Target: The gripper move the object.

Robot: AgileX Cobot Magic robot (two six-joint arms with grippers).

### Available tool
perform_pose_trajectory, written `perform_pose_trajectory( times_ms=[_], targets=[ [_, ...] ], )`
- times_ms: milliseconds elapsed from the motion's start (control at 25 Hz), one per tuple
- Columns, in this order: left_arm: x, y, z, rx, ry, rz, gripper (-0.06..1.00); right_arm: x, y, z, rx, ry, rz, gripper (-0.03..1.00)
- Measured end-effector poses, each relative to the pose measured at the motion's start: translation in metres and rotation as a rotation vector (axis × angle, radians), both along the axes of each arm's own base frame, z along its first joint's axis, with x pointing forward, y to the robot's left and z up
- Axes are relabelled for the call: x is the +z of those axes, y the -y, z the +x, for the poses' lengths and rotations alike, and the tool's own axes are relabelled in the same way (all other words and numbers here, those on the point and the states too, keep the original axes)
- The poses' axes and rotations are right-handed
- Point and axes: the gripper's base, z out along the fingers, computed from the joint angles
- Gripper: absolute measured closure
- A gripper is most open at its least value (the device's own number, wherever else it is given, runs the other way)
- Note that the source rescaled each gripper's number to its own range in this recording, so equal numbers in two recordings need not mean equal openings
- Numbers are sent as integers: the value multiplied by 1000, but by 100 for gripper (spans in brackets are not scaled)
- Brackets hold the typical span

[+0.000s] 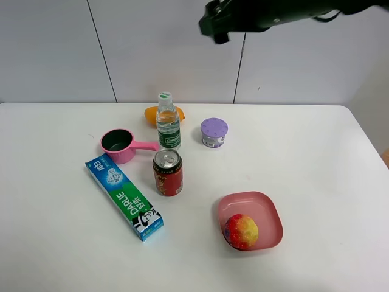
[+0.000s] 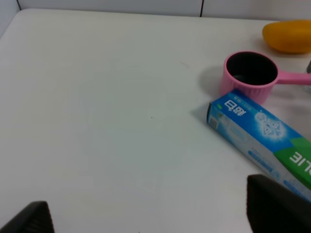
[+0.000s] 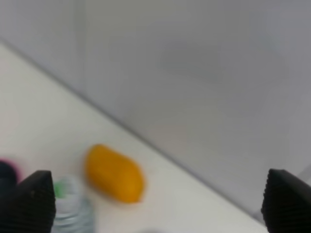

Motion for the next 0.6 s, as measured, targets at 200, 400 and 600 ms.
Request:
perform_pose_trajectory(
  times_ms=[200,400,600],
  targets=[
    [0,0,0,0,0,0,-6,38,67,-17,-160,48,-66,0],
    [0,0,0,0,0,0,-6,65,132,-47,-361,46,-165,0],
    [0,0,0,0,0,0,-6,84,187,-88,-581,15,-179,0]
  ],
)
